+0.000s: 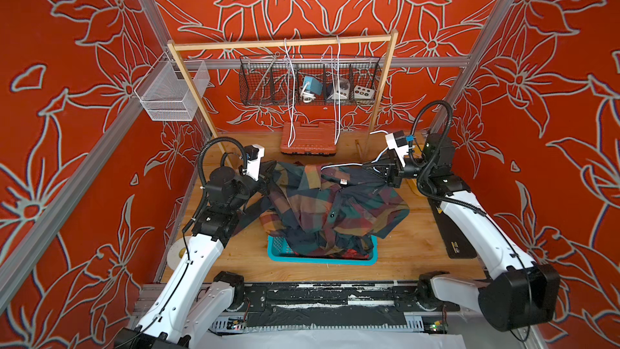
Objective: Remove the clothespins securing long-sleeve shirts to the hanger
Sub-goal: Remove the long-sleeve shirt from the hanger.
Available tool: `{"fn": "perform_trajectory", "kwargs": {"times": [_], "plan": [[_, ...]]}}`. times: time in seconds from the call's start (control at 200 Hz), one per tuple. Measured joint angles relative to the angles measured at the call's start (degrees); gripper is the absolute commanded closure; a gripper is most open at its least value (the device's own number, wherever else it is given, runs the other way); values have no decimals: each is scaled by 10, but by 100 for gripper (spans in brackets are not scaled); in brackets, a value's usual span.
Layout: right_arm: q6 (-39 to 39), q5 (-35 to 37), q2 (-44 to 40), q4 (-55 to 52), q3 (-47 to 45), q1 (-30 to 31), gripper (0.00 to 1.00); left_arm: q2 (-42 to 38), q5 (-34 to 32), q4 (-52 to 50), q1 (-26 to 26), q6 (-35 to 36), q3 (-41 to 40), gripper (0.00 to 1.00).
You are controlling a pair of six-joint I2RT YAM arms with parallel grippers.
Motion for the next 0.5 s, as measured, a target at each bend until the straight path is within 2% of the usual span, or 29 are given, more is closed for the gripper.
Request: {"fn": "perform_trajectory", "kwargs": {"times": [0.105,0.165,0.305,0.5], "plan": [[0,0,0,0,0,0,100,-30,48,11,0,16,-15,44],[-3,-3,0,-3,0,0,100,-41,70,12,0,27,-21,38],[-28,-19,0,-36,12,0,100,-36,100,12,0,42,-22,37],[-80,-59,0,-94,37,-12,100,-16,101,6,0,55,-22,38]]}}
